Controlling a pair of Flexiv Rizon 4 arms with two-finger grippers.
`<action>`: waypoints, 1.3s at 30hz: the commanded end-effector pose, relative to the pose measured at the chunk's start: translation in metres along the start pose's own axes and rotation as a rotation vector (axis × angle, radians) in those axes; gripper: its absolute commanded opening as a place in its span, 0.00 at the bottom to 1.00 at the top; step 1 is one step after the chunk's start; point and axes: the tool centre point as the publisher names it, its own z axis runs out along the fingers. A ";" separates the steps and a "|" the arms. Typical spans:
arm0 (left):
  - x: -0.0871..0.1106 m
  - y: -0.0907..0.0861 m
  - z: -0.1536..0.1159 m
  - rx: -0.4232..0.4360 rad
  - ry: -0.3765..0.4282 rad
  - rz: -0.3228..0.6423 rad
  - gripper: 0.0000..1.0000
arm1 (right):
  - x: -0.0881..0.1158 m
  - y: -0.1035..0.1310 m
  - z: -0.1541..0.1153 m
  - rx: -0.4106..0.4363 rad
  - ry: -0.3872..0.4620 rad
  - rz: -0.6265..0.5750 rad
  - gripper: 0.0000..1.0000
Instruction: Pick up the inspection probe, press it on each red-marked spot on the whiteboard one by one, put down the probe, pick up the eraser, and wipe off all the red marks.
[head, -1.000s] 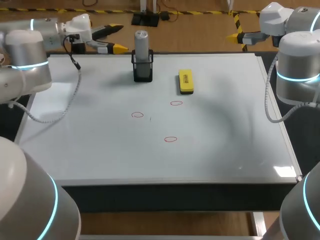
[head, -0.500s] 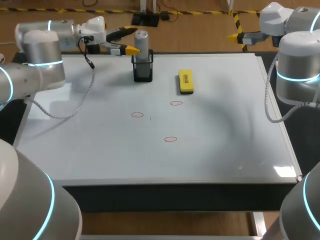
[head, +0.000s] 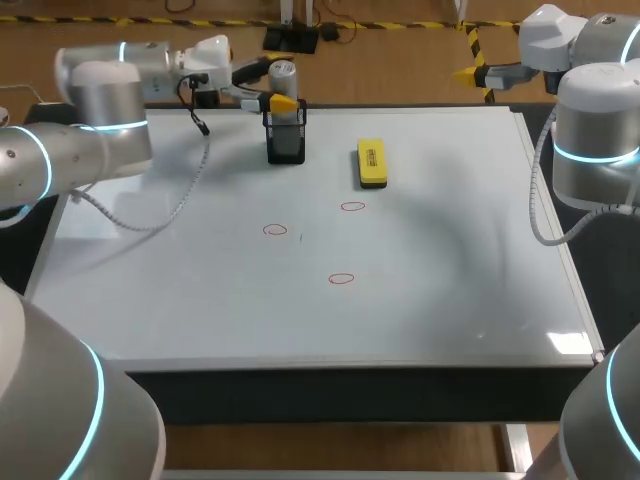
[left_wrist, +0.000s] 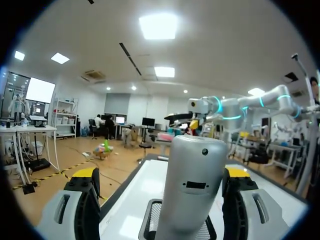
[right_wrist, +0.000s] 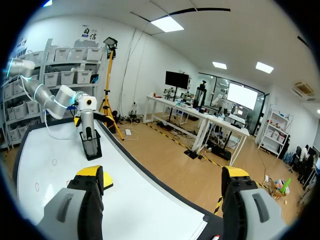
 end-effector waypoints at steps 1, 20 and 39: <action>0.013 -0.002 0.003 -0.003 -0.041 0.003 1.00 | -0.001 0.000 0.000 0.002 0.001 0.000 1.00; 0.027 -0.005 0.001 -0.007 -0.009 0.015 1.00 | -0.001 0.000 0.000 0.002 0.001 0.000 1.00; 0.035 -0.008 -0.003 -0.016 0.003 0.038 0.00 | -0.001 0.000 0.000 0.002 0.001 0.000 1.00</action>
